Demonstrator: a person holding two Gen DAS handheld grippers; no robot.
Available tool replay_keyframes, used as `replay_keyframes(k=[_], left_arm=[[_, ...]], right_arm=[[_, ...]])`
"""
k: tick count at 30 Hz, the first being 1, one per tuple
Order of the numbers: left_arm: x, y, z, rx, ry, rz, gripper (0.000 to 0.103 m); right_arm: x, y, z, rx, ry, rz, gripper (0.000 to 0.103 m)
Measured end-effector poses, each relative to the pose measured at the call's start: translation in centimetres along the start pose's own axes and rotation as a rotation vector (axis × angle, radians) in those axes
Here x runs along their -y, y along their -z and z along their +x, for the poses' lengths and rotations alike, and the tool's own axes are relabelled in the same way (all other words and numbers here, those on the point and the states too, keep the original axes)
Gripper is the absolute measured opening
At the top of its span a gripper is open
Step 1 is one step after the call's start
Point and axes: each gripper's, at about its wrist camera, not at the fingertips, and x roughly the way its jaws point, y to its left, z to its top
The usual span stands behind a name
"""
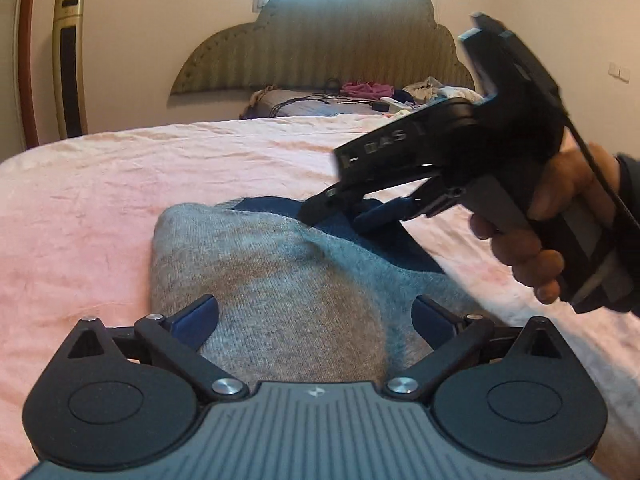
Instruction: Fold small clothes
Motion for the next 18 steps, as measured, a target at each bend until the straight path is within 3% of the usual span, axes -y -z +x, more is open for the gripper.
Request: replay_keyframes(k=[2, 4, 7, 9, 11, 13, 16, 18], left_arm=[[-0.1, -0.1, -1.1, 0.003, 0.039, -0.031, 0.103], [-0.1, 0.1, -1.4, -0.044, 0.052, -0.03, 0.103], [0.7, 0.7, 0.1, -0.074, -0.016, 0.035, 0.103], [1.9, 1.0, 1.1, -0.068, -0.083, 0.107, 0.103], [3.0, 0.8, 1.9, -0.076, -0.136, 0.147, 0.103], [3.0, -0.1, 1.1, -0.086, -0.133, 0.106, 0.103], [0.5, -0.8, -2.8, -0.002, -0.081, -0.021, 0.103], [-2.7, -0.7, -3.9, -0.005, -0.053, -0.153, 0.103]], right_arm=[[-0.2, 0.7, -2.0, 0.041, 0.006, 0.039, 0.066], [-0.4, 1.7, -4.1, 0.089, -0.041, 0.038, 0.07], [-1.0, 2.1, -4.3, 0.063, -0.122, 0.04, 0.075], [-0.6, 1.8, -2.0, -0.007, -0.04, 0.038, 0.075], [0.3, 1.4, -0.1, 0.023, -0.038, 0.01, 0.072], [0.0, 0.2, 0.6, -0.002, -0.01, 0.036, 0.073], [-1.7, -0.2, -0.3, -0.041, 0.066, -0.03, 0.071], [-0.6, 0.5, -3.0, 0.017, 0.013, 0.021, 0.075]])
